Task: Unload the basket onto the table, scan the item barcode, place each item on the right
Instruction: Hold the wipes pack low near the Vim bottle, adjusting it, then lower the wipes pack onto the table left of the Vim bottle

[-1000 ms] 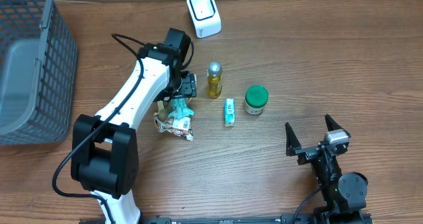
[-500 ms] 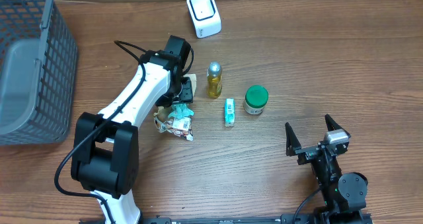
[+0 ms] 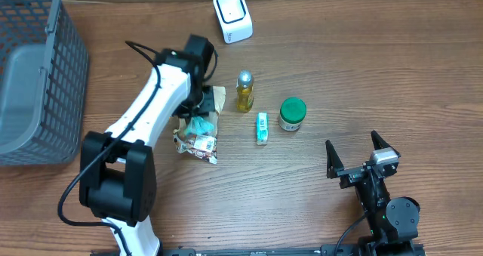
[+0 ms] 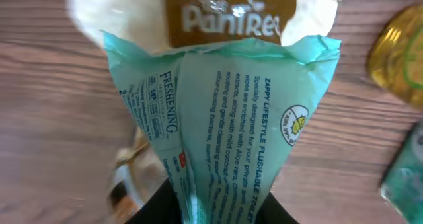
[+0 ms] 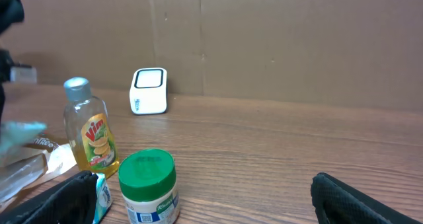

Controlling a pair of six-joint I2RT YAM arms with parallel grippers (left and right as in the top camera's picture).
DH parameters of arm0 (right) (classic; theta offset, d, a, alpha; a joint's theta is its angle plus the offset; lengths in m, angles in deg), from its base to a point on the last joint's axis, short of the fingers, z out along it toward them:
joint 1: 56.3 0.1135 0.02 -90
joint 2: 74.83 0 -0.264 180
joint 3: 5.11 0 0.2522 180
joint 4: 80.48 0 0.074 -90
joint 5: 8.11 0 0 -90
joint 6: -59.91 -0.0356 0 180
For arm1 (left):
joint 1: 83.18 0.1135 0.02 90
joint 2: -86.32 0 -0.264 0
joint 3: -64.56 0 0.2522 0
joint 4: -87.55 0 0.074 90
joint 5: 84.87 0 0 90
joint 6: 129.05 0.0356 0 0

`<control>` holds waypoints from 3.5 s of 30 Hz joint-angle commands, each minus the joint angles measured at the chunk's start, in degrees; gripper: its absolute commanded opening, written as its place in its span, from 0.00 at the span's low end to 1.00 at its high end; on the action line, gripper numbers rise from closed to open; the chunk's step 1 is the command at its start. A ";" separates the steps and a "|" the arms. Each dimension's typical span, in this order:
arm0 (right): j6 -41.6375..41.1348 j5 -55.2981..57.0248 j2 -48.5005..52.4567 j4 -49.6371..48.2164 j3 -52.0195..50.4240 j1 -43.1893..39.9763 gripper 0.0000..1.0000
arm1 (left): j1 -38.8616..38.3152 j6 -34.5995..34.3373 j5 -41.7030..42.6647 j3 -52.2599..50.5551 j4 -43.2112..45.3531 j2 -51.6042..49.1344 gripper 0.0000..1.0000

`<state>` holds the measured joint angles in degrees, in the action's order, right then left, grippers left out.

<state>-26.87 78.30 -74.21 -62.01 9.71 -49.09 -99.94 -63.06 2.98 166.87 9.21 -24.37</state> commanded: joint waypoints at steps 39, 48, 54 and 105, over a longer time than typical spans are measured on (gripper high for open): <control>0.26 0.50 -0.39 -0.22 -0.61 -0.20 1.00 | 2.71 4.04 4.79 2.36 -4.68 0.44 0.39; 0.26 0.52 -0.39 -0.22 -0.61 -0.20 1.00 | 2.69 3.63 6.16 1.49 -2.84 0.46 0.27; 0.26 0.50 -0.39 -0.22 -0.61 -0.20 1.00 | 3.08 3.63 9.92 1.55 -1.09 0.46 0.17; 0.26 0.50 -0.39 -0.22 -0.61 -0.20 1.00 | 3.13 2.56 1.53 -8.48 4.39 0.44 0.19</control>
<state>-26.87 78.32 -74.21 -61.99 9.71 -49.09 -96.96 -59.95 6.39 161.78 12.47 -24.26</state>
